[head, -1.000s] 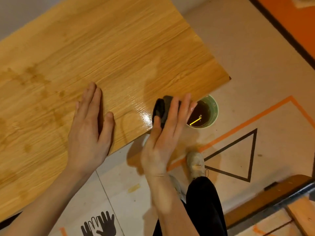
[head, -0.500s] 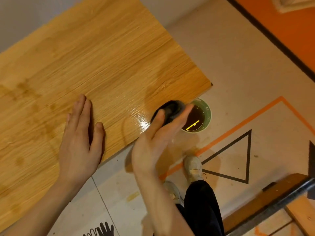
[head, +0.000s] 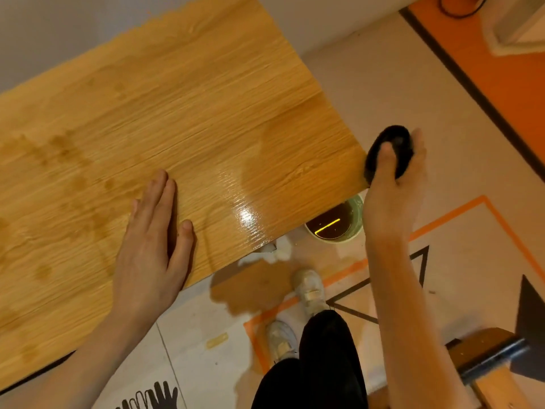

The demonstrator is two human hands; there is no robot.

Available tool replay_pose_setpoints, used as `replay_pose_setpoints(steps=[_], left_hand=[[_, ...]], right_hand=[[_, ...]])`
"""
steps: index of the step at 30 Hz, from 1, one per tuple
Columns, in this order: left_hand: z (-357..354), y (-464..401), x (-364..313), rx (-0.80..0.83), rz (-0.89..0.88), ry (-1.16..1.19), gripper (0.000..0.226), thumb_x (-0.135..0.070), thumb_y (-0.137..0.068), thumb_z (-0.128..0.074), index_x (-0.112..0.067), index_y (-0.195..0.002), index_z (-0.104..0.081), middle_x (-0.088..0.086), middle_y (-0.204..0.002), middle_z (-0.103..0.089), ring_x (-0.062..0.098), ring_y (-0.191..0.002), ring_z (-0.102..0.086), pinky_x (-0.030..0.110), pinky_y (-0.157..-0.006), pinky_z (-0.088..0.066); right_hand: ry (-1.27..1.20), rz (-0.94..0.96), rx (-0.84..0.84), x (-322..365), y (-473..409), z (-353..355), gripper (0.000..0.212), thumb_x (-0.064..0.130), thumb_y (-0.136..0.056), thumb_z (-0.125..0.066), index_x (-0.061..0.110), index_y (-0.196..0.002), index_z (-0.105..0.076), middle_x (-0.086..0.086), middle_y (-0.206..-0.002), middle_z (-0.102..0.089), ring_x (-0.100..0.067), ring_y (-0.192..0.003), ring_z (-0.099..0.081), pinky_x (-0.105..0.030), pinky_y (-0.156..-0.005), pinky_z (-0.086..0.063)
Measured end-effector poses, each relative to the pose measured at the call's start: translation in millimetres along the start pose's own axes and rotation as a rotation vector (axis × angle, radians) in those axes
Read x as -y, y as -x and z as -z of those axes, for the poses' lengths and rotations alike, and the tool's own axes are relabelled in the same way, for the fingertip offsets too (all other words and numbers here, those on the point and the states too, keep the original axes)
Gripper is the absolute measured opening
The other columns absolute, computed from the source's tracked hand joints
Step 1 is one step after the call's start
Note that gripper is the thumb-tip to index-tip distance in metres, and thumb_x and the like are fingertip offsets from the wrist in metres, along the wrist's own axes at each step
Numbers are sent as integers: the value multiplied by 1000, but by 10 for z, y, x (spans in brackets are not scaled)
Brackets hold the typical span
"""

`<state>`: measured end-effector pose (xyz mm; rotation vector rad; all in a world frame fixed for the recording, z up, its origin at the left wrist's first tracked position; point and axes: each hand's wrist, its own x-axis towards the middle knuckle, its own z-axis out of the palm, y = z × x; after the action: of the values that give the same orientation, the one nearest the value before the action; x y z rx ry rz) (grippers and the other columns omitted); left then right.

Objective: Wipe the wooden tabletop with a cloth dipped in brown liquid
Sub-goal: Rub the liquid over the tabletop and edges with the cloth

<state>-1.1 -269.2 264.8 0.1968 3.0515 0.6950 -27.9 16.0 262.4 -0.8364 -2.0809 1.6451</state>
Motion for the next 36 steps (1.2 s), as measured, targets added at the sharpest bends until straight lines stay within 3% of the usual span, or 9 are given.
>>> replay_pose_setpoints(steps=[3, 5, 9, 14, 19, 22, 26, 32, 36], left_hand=[[-52, 38, 44, 18, 3, -22, 63, -40, -106, -31, -9, -159, -24, -2, -169, -15, 11, -157, -11, 30, -128, -4], [-47, 22, 15, 15, 1, -16, 64, -41, -105, -31, -8, -159, -25, -2, -169, -16, 12, -157, -12, 34, -128, -7], [-37, -3, 5, 21, 4, -20, 62, -39, -105, -31, -8, -159, -25, 1, -169, -17, 14, -157, -11, 37, -128, -8], [-39, 17, -29, 12, 10, -34, 61, -32, -104, -37, -6, -158, -28, 4, -168, -20, 20, -156, -18, 34, -128, -8], [-35, -2, -35, 18, 20, -28, 61, -32, -103, -39, -4, -156, -30, 5, -167, -23, 18, -156, -18, 36, -128, -11], [-25, 8, -44, 29, 22, -23, 62, -34, -102, -39, -4, -156, -31, 5, -167, -23, 19, -156, -18, 36, -128, -11], [-33, -23, -42, 30, 32, -39, 63, -35, -102, -39, -3, -155, -31, 8, -167, -25, 21, -156, -19, 39, -128, -13], [-9, -33, -52, 62, 52, -45, 63, -34, -101, -40, -4, -156, -32, 7, -167, -24, 21, -156, -19, 37, -128, -11], [3, -54, -66, 67, 66, -25, 62, -32, -100, -42, -4, -155, -34, 5, -167, -25, 19, -155, -20, 35, -128, -11]], right_hand=[[237, 3, 186, 17, -12, 163, 35, 32, -103, -42, 20, -136, -49, 10, -115, -59, 15, -93, -52, 0, -81, -39], [305, 31, 257, 58, 5, 242, 27, 28, -103, -41, 19, -124, -55, 9, -97, -60, 18, -81, -53, 2, -68, -38], [541, 19, 355, 168, -276, 96, 33, 28, -105, -36, 12, -125, -57, -1, -97, -60, -9, -76, -52, -5, -58, -36], [658, 73, 437, 396, -788, -495, 36, 29, -105, -32, 6, -114, -58, -17, -111, -63, -21, -83, -45, -24, -63, -24], [648, 131, 512, 539, -937, -954, 55, 37, -105, -35, 13, -153, -23, -12, -144, -45, -26, -125, -46, -29, -95, -34], [599, 147, 519, 416, -453, -322, 51, 37, -103, -35, 18, -150, -27, 5, -134, -46, -13, -110, -51, -15, -80, -39], [637, 74, 605, 310, -300, 65, 56, 47, -95, -31, 9, -137, -37, -10, -116, -54, -17, -97, -56, -24, -73, -47], [700, 230, 582, 583, -998, -1013, 58, 28, -104, -36, 7, -153, -14, -19, -143, -37, -34, -124, -45, -35, -94, -39], [674, 230, 589, 765, -1462, -1711, 58, 28, -105, -34, 5, -153, -11, -19, -143, -36, -33, -123, -46, -28, -87, -35]])
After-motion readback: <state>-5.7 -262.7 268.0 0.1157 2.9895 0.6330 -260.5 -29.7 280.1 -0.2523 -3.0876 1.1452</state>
